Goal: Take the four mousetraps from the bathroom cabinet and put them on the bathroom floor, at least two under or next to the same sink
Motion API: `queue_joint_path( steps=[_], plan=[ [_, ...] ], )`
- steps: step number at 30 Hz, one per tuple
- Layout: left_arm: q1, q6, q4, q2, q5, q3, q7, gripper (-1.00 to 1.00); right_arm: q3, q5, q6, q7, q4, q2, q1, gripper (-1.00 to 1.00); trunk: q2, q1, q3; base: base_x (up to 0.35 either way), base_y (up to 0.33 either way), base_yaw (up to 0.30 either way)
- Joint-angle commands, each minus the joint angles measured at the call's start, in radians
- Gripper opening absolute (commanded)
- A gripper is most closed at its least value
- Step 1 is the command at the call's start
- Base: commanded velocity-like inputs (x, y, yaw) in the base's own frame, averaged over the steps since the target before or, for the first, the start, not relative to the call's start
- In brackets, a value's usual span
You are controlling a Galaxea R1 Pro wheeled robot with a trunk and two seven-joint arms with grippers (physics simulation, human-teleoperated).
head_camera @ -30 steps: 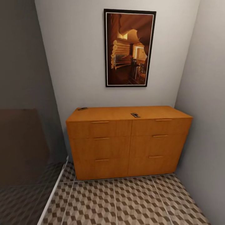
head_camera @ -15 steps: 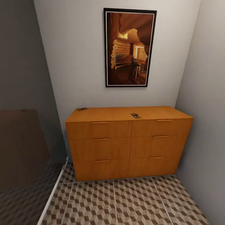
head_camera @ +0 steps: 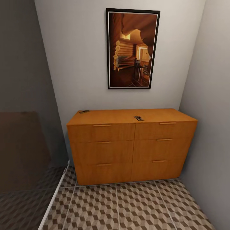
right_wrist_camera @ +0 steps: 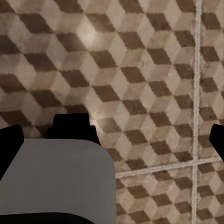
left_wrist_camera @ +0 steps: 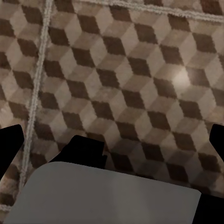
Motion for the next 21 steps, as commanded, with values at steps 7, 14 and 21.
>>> queue_joint_path(
  steps=[7, 14, 21],
  plan=[
    [-0.001, -0.003, 0.001, -0.003, 0.004, 0.003, 0.001, 1.0, 0.006, -0.001, -0.004, -0.003, 0.003, 0.002, -0.001, 1.0, 0.0, 0.0, -0.001, 0.0, 0.0, 0.0],
    [-0.001, -0.003, 0.001, -0.003, 0.004, 0.003, 0.002, 1.0, 0.006, -0.001, -0.004, -0.003, 0.003, 0.002, -0.001, 1.0, 0.0, 0.0, -0.001, 0.0, 0.0, 0.0],
    [-0.001, -0.002, 0.001, -0.003, 0.004, 0.003, 0.002, 1.0, 0.006, -0.001, -0.005, -0.003, 0.003, 0.002, -0.001, 1.0, 0.0, 0.0, -0.001, 0.0, 0.0, 0.0]
  ],
)
